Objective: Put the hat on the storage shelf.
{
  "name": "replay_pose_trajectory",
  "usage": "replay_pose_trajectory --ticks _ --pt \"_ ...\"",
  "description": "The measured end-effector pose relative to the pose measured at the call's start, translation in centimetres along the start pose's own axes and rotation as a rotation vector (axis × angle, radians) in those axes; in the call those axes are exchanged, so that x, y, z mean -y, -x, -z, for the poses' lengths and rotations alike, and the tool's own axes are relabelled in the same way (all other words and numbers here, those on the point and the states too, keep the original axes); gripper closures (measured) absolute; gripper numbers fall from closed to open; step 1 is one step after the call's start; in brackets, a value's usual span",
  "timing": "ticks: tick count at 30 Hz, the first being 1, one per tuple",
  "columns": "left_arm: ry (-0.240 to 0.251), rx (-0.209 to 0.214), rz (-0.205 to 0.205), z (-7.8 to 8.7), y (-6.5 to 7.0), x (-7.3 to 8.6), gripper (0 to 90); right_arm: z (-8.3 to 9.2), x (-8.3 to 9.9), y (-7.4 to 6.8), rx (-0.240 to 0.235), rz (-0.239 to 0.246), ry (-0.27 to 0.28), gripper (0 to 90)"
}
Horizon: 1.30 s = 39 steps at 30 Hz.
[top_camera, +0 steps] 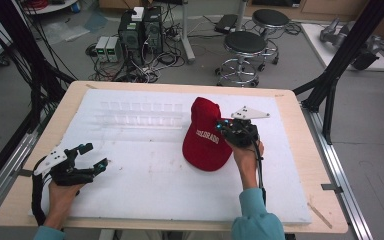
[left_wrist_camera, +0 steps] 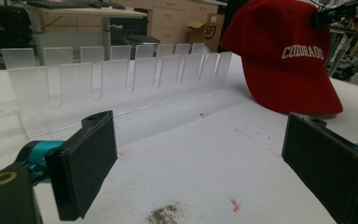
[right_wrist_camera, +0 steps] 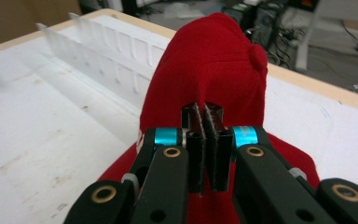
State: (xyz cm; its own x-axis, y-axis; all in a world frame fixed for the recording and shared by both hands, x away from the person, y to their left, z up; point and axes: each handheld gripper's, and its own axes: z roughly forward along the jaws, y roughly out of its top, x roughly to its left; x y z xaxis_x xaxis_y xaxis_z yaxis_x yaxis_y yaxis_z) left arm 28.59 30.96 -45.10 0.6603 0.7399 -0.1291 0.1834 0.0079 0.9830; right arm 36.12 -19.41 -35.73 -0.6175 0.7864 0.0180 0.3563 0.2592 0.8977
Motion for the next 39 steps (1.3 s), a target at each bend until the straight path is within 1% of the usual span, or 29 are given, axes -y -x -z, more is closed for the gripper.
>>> replay_pose_trajectory --ticks 2,5,6,7,11,12,13,14,17,20,21,23,24,25,26,27,28,29,32,33,34,35,36,37,38,39 --pt "0.000 0.001 0.001 0.0 0.0 0.0 10.4 0.1 -0.1 -0.3 -0.018 0.018 0.007 87.9" --pt "0.000 0.001 0.000 0.0 0.0 0.0 10.5 0.2 -0.2 -0.6 -0.049 0.033 0.008 88.2" --pt "0.000 0.002 0.001 0.0 0.0 0.0 10.5 0.2 -0.2 -0.6 -0.049 0.033 0.008 88.2" --pt "0.003 0.002 0.004 0.0 0.0 0.0 10.5 0.3 -0.3 -0.7 -0.073 0.051 0.019 88.2" --pt "0.002 0.004 0.000 0.0 0.0 0.0 10.5 0.6 -0.5 -1.2 -0.126 0.079 0.049 88.2" --pt "0.003 0.006 0.000 0.0 0.0 0.0 10.4 0.7 -0.5 -1.2 -0.146 0.075 0.058 88.2" --pt "0.003 0.006 0.000 0.0 0.0 0.0 10.4 0.7 -0.5 -1.2 -0.146 0.075 0.058 88.2" --pt "0.005 0.009 0.002 0.0 0.0 0.0 10.4 0.9 -0.6 -1.2 -0.178 0.071 0.084 88.2" --pt "0.006 0.012 0.002 0.0 0.0 0.0 10.4 1.4 -0.7 -1.3 -0.235 0.063 0.128 88.2" --pt "0.007 0.018 0.013 0.0 -0.1 0.0 10.4 1.8 -0.8 -1.5 -0.285 0.056 0.158 88.2" --pt "0.002 0.019 0.011 0.0 -0.1 0.0 10.4 1.8 -0.9 -1.6 -0.301 0.051 0.164 88.2" --pt "-0.005 0.014 0.010 0.0 -0.2 -0.1 10.4 1.9 -1.0 -1.6 -0.324 0.051 0.176 88.2" --pt "-0.005 0.014 0.010 0.0 -0.2 -0.1 10.4 1.9 -1.0 -1.6 -0.324 0.051 0.176 88.2" --pt "-0.007 0.013 0.007 0.1 -0.2 -0.2 10.4 1.9 -1.1 -1.8 -0.338 0.054 0.177 88.2" --pt "-0.004 0.017 0.017 0.1 -0.3 -0.3 10.4 1.9 -1.2 -1.9 -0.347 0.059 0.172 88.2" --pt "-0.004 0.017 0.017 0.1 -0.3 -0.3 10.5 1.9 -1.2 -1.9 -0.347 0.059 0.172 88.2" --pt "0.001 0.023 0.021 0.2 -0.3 -0.3 10.5 1.8 -1.4 -2.3 -0.359 0.077 0.169 88.2" --pt "0.014 0.030 0.038 0.3 -0.3 -0.5 10.4 1.7 -1.5 -2.4 -0.365 0.089 0.170 88.2" --pt "0.007 0.038 0.046 0.3 -0.4 -0.8 10.4 1.5 -1.8 -2.9 -0.390 0.112 0.173 88.2" --pt "-0.002 0.043 0.046 0.3 -0.4 -1.1 10.4 1.5 -1.8 -2.9 -0.390 0.112 0.173 88.2" --pt "-0.025 0.066 0.049 0.1 -0.3 -1.9 10.4 1.5 -2.1 -3.2 -0.416 0.113 0.181 88.2" --pt "-0.025 0.066 0.049 0.1 -0.3 -1.9 10.4 1.4 -2.2 -3.3 -0.419 0.113 0.182 88.2" --pt "-0.029 0.099 0.050 0.0 0.0 -2.7 10.4 1.4 -2.4 -3.3 -0.430 0.115 0.185 88.2" --pt "-0.029 0.099 0.050 0.0 0.0 -2.7 10.4 1.4 -2.4 -3.3 -0.430 0.115 0.185 88.2" --pt "-0.064 0.134 0.042 -0.5 0.3 -3.5 10.4 1.4 -2.7 -3.5 -0.443 0.122 0.194 88.2" --pt "-0.064 0.134 0.042 -0.5 0.3 -3.5 10.4 1.5 -3.0 -3.6 -0.452 0.123 0.196 88.2"
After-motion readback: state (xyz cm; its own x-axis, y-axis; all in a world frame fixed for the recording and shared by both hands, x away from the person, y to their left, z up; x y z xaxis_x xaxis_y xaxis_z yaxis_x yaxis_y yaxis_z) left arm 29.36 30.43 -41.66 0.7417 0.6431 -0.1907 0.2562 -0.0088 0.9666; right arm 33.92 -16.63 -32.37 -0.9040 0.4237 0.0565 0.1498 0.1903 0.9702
